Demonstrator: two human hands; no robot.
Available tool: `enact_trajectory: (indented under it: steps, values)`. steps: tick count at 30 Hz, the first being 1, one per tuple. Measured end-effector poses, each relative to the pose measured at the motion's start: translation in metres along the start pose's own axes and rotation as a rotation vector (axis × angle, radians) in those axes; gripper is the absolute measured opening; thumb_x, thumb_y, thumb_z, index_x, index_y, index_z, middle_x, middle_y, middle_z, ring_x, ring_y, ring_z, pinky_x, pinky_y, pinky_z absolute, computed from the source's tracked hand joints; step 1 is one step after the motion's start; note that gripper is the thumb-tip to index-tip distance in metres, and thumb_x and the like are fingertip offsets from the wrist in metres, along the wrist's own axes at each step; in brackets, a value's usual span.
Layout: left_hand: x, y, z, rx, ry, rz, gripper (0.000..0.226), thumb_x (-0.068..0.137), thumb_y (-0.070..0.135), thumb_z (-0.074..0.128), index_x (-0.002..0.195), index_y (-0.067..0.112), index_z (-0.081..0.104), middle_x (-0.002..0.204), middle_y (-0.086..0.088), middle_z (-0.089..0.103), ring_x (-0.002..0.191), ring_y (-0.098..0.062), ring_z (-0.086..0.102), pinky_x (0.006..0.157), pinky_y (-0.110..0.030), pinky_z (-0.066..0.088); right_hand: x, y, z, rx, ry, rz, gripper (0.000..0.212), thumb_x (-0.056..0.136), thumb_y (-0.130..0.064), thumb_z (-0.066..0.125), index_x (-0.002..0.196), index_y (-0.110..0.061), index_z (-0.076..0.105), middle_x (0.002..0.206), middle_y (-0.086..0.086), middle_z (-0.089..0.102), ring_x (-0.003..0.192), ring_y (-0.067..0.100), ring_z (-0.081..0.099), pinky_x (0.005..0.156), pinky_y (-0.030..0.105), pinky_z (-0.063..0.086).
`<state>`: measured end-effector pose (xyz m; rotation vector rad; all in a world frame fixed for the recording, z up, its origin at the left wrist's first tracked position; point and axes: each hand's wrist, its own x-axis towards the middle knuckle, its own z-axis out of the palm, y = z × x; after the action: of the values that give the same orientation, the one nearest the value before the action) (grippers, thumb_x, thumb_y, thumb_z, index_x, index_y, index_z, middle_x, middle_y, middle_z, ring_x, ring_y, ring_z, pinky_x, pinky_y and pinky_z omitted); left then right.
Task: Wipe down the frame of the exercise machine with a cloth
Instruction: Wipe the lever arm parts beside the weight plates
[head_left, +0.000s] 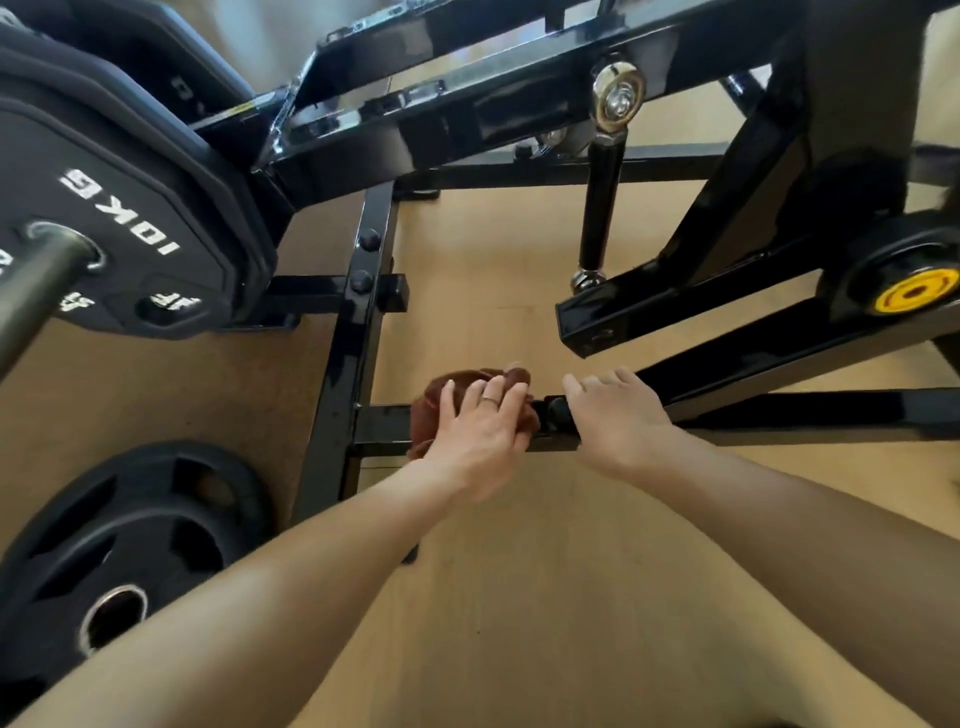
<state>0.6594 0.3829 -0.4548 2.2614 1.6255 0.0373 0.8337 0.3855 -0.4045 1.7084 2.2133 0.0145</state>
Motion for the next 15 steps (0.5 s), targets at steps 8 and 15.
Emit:
enact_trajectory:
  steps: [8,15]
  values:
    - [-0.049,-0.066,-0.023,0.206,-0.003,0.044,0.06,0.107,0.041,0.037,0.161,0.028,0.016,0.168,-0.005,0.016,0.155,-0.025,0.008,0.128,-0.048,-0.006,0.061,-0.065,-0.019,0.181,-0.112,-0.31,0.105,0.087,-0.041,0.072,0.162,-0.015,0.003,0.15,0.011,0.044,0.137,0.032,0.044,0.11,0.045,0.039]
    - [-0.086,-0.106,-0.06,-0.038,0.062,-0.237,0.054,0.107,0.032,0.045,0.157,0.026,0.026,0.165,0.0,0.024,0.152,-0.022,0.022,0.128,-0.043,0.014,0.086,-0.102,0.011,0.216,-0.231,-0.461,0.121,0.082,-0.037,0.079,0.162,-0.022,-0.011,0.147,0.011,0.044,0.129,0.032,0.05,0.094,0.041,0.048]
